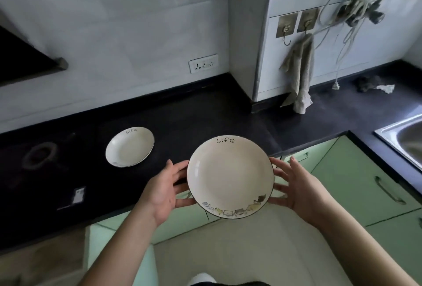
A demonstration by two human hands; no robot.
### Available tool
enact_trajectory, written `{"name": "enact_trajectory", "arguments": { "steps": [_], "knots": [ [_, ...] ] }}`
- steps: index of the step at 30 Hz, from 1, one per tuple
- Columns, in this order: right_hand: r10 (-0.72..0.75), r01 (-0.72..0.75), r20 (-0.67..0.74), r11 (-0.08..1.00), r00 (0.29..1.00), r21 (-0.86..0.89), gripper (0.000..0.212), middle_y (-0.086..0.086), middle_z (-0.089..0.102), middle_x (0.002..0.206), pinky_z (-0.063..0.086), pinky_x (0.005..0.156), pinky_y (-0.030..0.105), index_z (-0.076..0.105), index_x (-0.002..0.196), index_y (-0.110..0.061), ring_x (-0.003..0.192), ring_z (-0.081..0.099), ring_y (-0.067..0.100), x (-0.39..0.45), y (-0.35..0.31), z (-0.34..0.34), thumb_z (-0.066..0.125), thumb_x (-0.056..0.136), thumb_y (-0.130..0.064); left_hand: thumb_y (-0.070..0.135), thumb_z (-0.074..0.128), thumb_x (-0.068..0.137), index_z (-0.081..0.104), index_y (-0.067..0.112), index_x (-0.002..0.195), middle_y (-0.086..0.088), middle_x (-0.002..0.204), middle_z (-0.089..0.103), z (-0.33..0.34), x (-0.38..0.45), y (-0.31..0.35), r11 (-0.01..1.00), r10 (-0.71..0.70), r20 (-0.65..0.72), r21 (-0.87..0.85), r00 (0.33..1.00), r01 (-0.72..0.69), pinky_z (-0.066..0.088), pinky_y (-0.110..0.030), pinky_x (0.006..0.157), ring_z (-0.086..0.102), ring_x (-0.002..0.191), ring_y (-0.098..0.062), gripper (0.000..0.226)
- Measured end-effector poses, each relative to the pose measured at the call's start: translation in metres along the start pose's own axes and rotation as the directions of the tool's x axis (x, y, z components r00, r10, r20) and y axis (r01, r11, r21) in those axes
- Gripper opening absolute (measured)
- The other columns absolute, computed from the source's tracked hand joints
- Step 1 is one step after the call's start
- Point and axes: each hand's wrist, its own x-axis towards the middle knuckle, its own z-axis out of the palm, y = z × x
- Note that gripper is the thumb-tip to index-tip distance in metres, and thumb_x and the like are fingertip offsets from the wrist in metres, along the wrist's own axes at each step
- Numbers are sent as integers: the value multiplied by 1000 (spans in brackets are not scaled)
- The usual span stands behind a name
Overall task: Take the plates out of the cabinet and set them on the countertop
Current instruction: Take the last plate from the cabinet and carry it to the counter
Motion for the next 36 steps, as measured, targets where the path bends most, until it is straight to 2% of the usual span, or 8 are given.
{"name": "enact_trajectory", "arguments": {
  "steps": [3,8,13,16,18,24,28,36],
  "knots": [
    [10,-8,51,999,999,-49,49,0,67,122,58,70,44,70,116,-31,106,66,30,26,-6,17,28,102,-51,55,26,102,67,29,115,9,114,74,-15,13,8,999,-7,-48,-35,999,5,59,-46,67,73,96,-22,50],
    [51,-40,73,990,996,-139,46,5,70,117,59,73,44,66,122,-29,108,66,29,72,-16,53,31,102,-51,55,25,103,68,29,114,7,116,73,-42,43,25,996,-12,-103,-86,995,4,60,-47,67,72,100,-21,51],
    [57,-48,57,987,997,-153,46,10,69,117,58,66,42,66,119,-24,103,66,34,115,-31,94,30,103,-45,54,24,103,60,27,131,6,130,63,-68,82,49,995,-11,-105,-99,994,0,60,-45,66,62,114,-24,53],
    [74,-67,36,984,997,-162,44,11,67,120,57,72,46,66,119,-23,109,63,36,139,-39,114,29,104,-42,49,28,104,56,26,136,5,133,61,-81,105,63,995,-13,-106,-96,994,3,60,-44,65,61,116,-25,49],
    [75,-70,25,983,997,-172,43,8,68,120,57,71,44,65,119,-25,109,64,34,154,-42,123,29,104,-42,46,30,103,57,26,135,4,130,62,-86,120,70,996,-7,-118,-89,993,-4,60,-44,64,63,113,-24,47],
    [121,-127,-48,977,992,-172,40,7,67,119,58,70,44,68,114,-27,107,64,33,195,-45,126,32,103,-42,46,31,102,59,25,132,2,126,64,-86,162,83,995,-48,-133,-97,990,35,60,-44,63,64,110,-24,47],
    [143,-156,-86,973,986,-172,38,9,70,112,58,63,40,68,115,-24,97,69,31,228,-48,118,36,102,-41,46,29,104,59,26,132,3,131,62,-76,195,80,995,-72,-139,-79,988,61,61,-44,65,63,112,-24,47],
    [198,-210,-79,955,977,-208,31,3,69,117,58,66,41,67,112,-30,98,70,30,303,-66,93,43,99,-45,48,38,99,56,29,135,6,136,56,-43,248,73,976,-145,-146,-182,979,117,59,-49,78,59,118,-23,44]
  ]
}}
